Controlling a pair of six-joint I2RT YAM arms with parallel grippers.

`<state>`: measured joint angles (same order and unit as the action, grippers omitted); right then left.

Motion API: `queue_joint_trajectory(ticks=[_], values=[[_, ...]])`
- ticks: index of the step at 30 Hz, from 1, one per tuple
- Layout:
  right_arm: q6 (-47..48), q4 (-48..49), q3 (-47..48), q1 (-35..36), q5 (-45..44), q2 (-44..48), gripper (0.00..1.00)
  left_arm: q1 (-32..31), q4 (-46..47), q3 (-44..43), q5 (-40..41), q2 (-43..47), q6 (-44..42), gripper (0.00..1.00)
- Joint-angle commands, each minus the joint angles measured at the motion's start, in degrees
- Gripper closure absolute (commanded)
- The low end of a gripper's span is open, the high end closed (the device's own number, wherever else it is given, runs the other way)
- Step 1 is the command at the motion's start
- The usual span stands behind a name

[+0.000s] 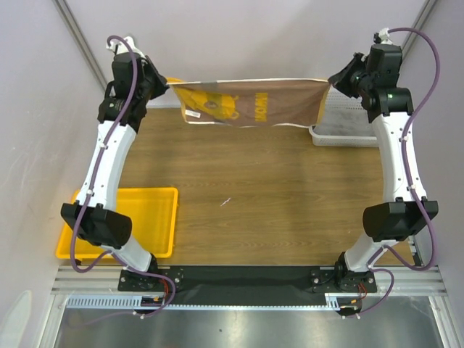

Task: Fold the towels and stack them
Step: Flatten out the crumpled towel

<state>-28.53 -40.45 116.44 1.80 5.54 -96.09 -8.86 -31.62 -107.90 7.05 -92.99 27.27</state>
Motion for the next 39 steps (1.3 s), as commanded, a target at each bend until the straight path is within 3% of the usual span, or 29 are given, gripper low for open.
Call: queue_joint_trajectory(ticks=[1,4,5,8,12,17,26,34,39], values=[[6.47,6.42,-1.29,-0.4,3.15,-1.2,1.0,0.6,2.43,-1.53,0.69,-0.61,-4.15,1.0],[7.88,11.69,-9.45,-0.4,7.81,-0.5,1.0,0.6,7.34,5.74,-0.89,1.05,-5.82,1.0],[8.4,13.79,-16.18,-0.4,10.17,0.89,1.0,0.51,12.4,8.9,-3.25,3.14,-6.52,1.0],[9.55,23.73,-26.06,-1.27,13.26,3.1,1.0,0.16,22.26,23.4,-6.61,7.89,-9.94,1.0],[9.72,27.26,-35.13,-1.36,14.85,5.73,1.0,-1.41,23.71,37.02,-6.0,12.03,-12.5,1.0],[10.07,28.41,-47.87,-1.36,14.94,12.06,1.0,-4.4,20.99,45.48,-4.15,16.78,-11.97,1.0],[9.73,14.53,-59.83,-1.36,6.07,24.45,1.0,-9.24,10.19,54.89,-0.19,25.12,-8.99,1.0],[2.7,5.39,-68.79,-1.45,10.09,28.77,1.0,-13.19,4.38,61.13,-2.3,30.94,-4.07,1.0],[2.69,-3.74,-71.26,-1.1,8.61,30.61,1.0,-17.32,-2.39,64.21,0.41,33.92,-0.64,1.0]])
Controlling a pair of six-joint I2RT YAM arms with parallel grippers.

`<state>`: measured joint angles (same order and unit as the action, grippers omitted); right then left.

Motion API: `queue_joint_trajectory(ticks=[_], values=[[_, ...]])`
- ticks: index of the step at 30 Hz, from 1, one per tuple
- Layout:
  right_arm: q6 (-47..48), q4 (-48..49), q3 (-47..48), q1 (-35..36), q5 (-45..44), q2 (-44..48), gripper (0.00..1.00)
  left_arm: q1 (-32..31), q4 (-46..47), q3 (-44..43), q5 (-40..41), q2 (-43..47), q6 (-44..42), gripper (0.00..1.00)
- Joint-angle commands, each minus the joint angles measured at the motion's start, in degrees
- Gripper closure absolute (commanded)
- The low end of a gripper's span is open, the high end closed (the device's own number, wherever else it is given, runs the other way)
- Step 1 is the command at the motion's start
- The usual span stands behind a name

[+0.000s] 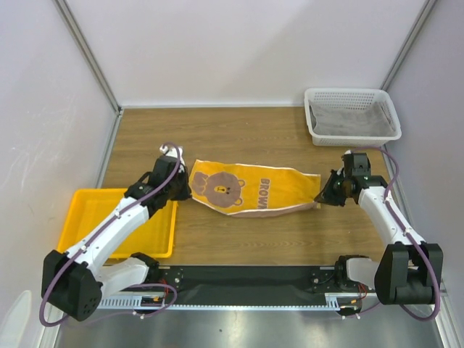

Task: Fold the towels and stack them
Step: Flatten out the crumpled towel

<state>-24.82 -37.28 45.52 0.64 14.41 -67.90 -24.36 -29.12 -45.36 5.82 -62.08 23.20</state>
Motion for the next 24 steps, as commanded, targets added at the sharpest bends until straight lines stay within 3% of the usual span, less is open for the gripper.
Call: queue_joint_trajectory(ticks=[1,8,13,17,24], values=[[-1.28,-8.15,-0.78,0.06,-1.05,2.94,1.0,-1.92,-5.85,2.12,1.91,3.63,3.86,1.0],[-4.44,-11.94,-0.7,0.15,-5.44,0.24,1.0,-3.76,-10.59,1.25,1.65,4.78,7.82,1.0],[-4.19,-6.86,0.36,0.41,-6.07,-2.23,1.0,-7.36,-15.34,1.33,4.19,3.81,11.07,1.0],[-1.99,-1.31,2.81,1.99,-8.25,-9.15,1.0,-9.56,-15.61,3.61,4.02,6.09,15.37,1.0],[0.12,-0.43,9.67,3.05,-13.18,-18.66,1.0,-17.55,-17.98,7.66,4.63,8.82,23.63,1.0]])
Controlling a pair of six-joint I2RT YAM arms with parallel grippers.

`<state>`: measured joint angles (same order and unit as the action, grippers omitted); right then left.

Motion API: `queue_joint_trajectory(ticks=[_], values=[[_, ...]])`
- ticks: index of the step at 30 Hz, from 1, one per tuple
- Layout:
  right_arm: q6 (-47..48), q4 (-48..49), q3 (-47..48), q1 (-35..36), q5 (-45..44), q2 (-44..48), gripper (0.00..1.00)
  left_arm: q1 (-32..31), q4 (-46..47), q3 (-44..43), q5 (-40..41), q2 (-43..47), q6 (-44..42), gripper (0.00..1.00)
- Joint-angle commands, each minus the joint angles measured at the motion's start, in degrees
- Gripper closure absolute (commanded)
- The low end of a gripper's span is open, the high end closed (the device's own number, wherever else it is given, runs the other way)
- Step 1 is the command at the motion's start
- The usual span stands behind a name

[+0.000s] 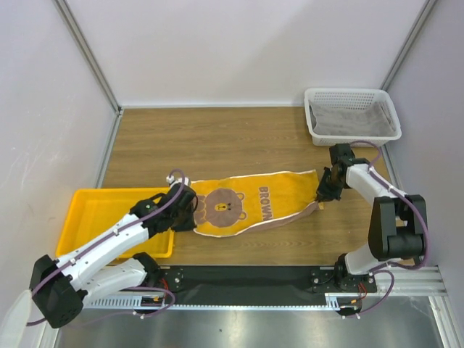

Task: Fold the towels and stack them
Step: Flatten out the crumpled towel

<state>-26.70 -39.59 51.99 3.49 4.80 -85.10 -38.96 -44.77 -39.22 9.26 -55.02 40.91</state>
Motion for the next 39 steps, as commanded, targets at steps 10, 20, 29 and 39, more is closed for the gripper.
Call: queue_joint_trajectory(ticks=[10,20,29,39], values=[[7.27,8.47,11.81,3.1,-1.02,-11.03,1.0,-15.35,-0.23,3.54,1.29,-3.14,12.53,1.0],[10.26,8.58,25.88,7.94,-6.45,-21.6,1.0,-22.04,-6.63,0.47,6.02,-5.89,18.07,0.78],[10.97,3.57,19.4,3.02,-8.75,-11.59,0.75,-20.81,-10.07,-12.78,13.15,-7.28,9.91,0.0],[1.5,-4.44,19.74,2.13,-3.68,0.63,0.15,-11.58,5.55,-25.2,12.1,-26.7,-5.92,0.01]])
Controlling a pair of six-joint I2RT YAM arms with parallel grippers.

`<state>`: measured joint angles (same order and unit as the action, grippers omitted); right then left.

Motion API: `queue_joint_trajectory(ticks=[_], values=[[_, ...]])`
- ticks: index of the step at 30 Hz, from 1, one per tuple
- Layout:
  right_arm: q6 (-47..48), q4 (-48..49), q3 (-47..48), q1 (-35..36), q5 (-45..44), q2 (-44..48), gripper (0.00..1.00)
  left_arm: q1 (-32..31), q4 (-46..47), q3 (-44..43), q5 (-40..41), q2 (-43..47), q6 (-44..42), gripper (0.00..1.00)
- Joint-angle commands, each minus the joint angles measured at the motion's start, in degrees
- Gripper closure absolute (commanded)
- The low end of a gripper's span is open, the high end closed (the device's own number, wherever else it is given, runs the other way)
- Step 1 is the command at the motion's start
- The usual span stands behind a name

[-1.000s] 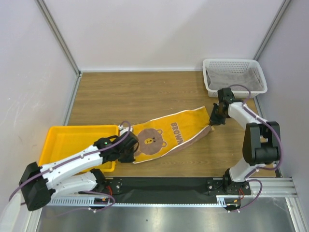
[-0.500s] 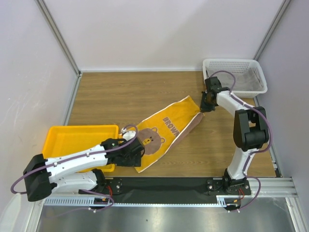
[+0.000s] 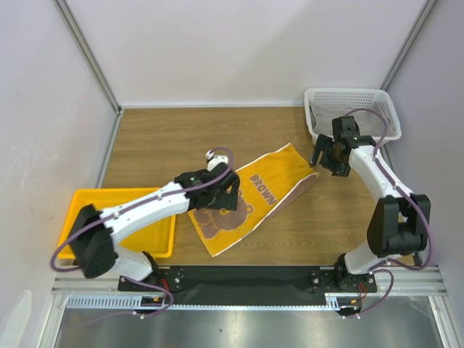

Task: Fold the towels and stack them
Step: Flatten out the crumpled towel

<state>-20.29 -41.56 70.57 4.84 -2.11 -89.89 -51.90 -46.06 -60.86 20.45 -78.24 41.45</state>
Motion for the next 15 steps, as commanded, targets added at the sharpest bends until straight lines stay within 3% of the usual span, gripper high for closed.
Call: queue_joint_trajectory(ticks=[1,6,8,15], values=[[-6.67,-1.6,0.63,3.13,4.12,6.29,0.14,1.62,8.0,-4.17,0.39,-5.07,-7.86,0.01],[-18.36,3.31,-1.65,13.42,3.26,7.88,0.16,3.21,14.06,-6.9,-1.29,-12.54,-10.42,0.03],[-23.11,10.16,-4.9,17.19,3.25,7.62,0.16,4.17,15.91,-6.38,-2.51,-13.52,-10.17,0.03],[-32.96,20.9,-10.8,20.99,7.82,-0.1,0.16,7.07,25.83,-1.37,-7.08,-14.14,-6.74,0.03]])
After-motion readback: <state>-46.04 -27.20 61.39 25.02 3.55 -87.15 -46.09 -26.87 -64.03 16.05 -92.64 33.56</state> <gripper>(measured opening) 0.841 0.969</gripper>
